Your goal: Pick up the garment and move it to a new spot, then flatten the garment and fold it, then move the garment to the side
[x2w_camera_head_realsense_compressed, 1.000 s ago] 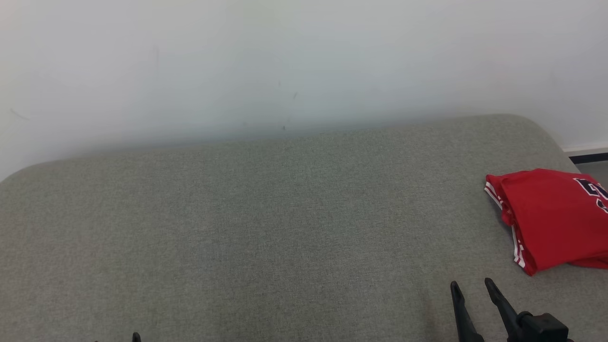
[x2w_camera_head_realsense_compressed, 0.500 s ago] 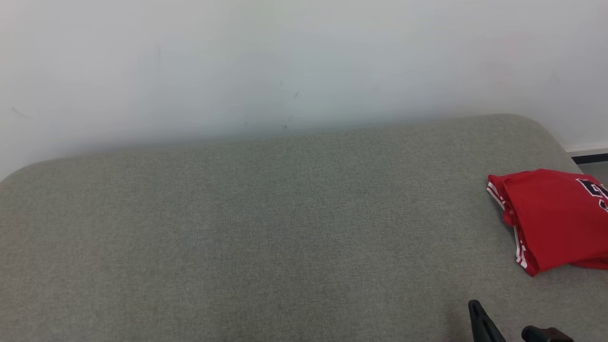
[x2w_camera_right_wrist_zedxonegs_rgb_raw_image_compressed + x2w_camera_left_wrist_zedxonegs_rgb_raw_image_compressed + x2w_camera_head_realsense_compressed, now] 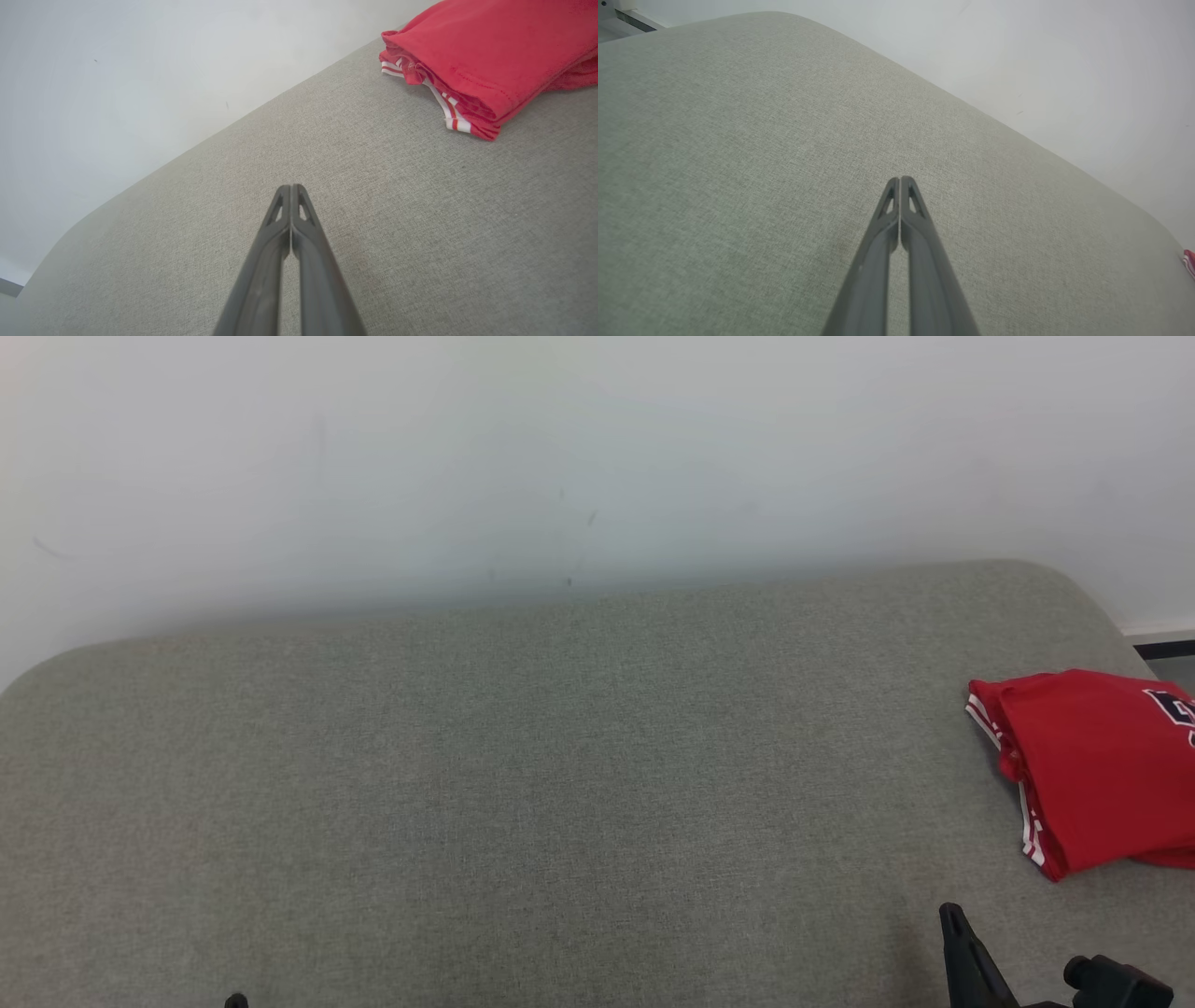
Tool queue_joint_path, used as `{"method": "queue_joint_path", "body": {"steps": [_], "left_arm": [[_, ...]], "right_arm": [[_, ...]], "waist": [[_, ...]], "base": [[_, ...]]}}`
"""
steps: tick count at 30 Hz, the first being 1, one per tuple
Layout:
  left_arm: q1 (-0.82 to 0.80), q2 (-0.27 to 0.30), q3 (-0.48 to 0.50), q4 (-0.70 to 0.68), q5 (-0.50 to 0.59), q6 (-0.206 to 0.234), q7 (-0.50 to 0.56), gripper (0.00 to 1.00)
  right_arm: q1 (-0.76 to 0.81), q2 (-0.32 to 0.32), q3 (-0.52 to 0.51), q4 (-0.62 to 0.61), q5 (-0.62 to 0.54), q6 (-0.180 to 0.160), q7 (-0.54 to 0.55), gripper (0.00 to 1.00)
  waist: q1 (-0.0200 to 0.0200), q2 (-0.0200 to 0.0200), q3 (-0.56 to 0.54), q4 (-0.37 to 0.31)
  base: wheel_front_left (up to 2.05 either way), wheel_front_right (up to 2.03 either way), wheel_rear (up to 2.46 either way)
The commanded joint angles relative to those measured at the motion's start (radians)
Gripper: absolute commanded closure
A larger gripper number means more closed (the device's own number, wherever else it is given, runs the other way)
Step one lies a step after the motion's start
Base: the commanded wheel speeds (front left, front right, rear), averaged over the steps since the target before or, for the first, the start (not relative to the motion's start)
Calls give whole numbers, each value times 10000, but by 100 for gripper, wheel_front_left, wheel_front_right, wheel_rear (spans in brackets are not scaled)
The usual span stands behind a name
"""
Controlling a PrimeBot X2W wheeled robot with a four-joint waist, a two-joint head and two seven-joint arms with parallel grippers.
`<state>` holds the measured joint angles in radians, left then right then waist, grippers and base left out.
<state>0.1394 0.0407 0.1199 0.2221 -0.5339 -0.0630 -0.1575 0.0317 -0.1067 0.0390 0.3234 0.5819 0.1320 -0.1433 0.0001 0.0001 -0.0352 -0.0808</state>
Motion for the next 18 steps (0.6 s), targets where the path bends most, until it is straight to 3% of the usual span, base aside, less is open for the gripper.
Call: {"method": "queue_joint_path", "body": {"steps": [1, 18], "left_arm": [[-279, 55, 6, -113, -416, -67, 72, 100], [-857, 73, -12, -37, -3045, -226, 737, 100]], "right_arm": [[-264, 9, -91, -187, 409, -4, 77, 100], [-573, 148, -463, -353, 2917, -8, 714, 100]], "waist": [[0, -1, 6, 12], [0, -1, 72, 152]], "base": [[0, 0, 0], [0, 0, 0]]}}
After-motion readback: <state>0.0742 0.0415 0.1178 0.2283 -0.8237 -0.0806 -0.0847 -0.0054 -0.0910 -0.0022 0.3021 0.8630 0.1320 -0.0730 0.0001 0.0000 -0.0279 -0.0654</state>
